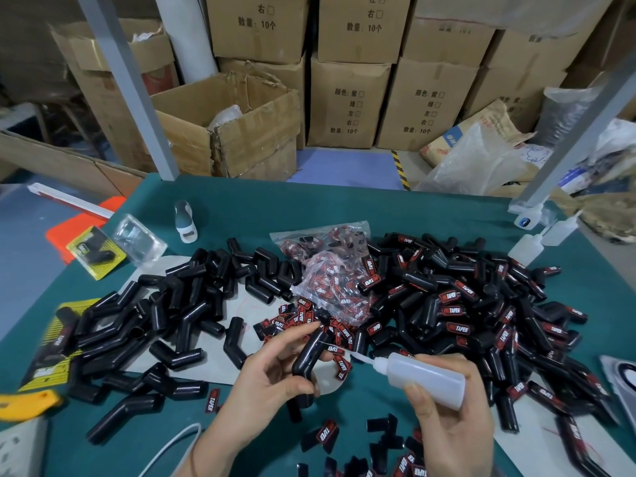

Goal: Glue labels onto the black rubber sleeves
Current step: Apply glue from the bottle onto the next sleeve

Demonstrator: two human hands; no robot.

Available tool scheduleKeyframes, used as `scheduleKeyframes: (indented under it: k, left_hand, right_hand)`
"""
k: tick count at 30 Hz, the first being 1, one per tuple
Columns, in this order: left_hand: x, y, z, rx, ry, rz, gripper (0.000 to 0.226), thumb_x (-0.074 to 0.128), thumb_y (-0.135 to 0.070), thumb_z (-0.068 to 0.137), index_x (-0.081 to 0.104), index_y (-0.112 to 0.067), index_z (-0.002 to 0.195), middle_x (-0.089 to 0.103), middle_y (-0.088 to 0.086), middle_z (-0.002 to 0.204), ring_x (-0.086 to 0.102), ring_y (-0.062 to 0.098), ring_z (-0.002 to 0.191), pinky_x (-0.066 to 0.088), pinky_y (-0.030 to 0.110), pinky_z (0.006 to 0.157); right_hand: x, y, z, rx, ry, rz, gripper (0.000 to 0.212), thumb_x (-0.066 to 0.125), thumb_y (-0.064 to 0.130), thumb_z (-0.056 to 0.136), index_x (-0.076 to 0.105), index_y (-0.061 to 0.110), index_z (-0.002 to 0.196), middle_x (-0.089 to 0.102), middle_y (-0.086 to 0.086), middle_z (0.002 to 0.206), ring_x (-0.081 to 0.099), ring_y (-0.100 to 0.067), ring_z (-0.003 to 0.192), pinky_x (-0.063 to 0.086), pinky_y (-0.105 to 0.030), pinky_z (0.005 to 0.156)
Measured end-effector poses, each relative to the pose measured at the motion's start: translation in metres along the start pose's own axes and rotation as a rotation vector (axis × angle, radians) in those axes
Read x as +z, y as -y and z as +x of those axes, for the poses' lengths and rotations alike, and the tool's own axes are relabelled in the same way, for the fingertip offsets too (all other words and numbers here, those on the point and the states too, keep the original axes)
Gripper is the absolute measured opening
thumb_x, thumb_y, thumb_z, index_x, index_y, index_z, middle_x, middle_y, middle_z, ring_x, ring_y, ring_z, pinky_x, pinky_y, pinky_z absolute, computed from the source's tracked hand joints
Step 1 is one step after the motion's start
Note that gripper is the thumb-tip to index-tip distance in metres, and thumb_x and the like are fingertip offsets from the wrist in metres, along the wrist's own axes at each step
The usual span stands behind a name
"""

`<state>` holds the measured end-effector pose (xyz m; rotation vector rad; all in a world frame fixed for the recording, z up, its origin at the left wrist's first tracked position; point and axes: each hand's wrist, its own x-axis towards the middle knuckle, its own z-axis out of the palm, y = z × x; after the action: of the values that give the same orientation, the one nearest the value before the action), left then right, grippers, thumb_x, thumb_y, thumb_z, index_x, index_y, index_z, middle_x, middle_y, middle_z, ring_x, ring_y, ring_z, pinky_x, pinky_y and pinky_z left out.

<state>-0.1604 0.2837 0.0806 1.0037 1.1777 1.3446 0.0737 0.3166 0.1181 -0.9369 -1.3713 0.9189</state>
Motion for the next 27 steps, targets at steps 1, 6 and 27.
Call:
scheduleKeyframes:
  k: [1, 6, 27]
  left_hand:
    - [-0.0001, -0.0004, -0.0003, 0.001, -0.002, 0.001, 0.079, 0.085, -0.019, 0.073, 0.054, -0.014, 0.146, 0.074, 0.017, 0.123, 0.073, 0.023, 0.081, 0.059, 0.030, 0.079]
    - [0.0005, -0.0010, -0.0003, -0.003, -0.001, 0.006, 0.078, 0.084, -0.018, 0.074, 0.054, -0.013, 0.146, 0.074, 0.017, 0.123, 0.073, 0.023, 0.080, 0.058, 0.028, 0.078]
    - [0.0032, -0.0097, -0.0016, -0.005, 0.011, -0.024, 0.102, 0.095, -0.052, 0.064, 0.053, -0.010, 0.146, 0.074, 0.019, 0.122, 0.072, 0.023, 0.077, 0.058, 0.028, 0.077]
  right_hand:
    - [-0.0004, -0.0004, 0.0001, 0.000, 0.000, 0.000, 0.037, 0.073, 0.011, 0.077, 0.070, 0.038, 0.102, 0.067, 0.008, 0.096, 0.068, -0.013, 0.087, 0.056, -0.018, 0.071]
    - [-0.0005, -0.0010, 0.0004, 0.003, 0.003, 0.013, 0.035, 0.074, 0.013, 0.076, 0.071, 0.036, 0.102, 0.066, 0.007, 0.095, 0.067, -0.013, 0.086, 0.055, -0.018, 0.071]
    - [0.0014, -0.0007, 0.0020, 0.033, 0.004, 0.047, 0.028, 0.076, 0.036, 0.075, 0.072, 0.033, 0.102, 0.067, 0.005, 0.096, 0.067, -0.013, 0.087, 0.055, -0.016, 0.072]
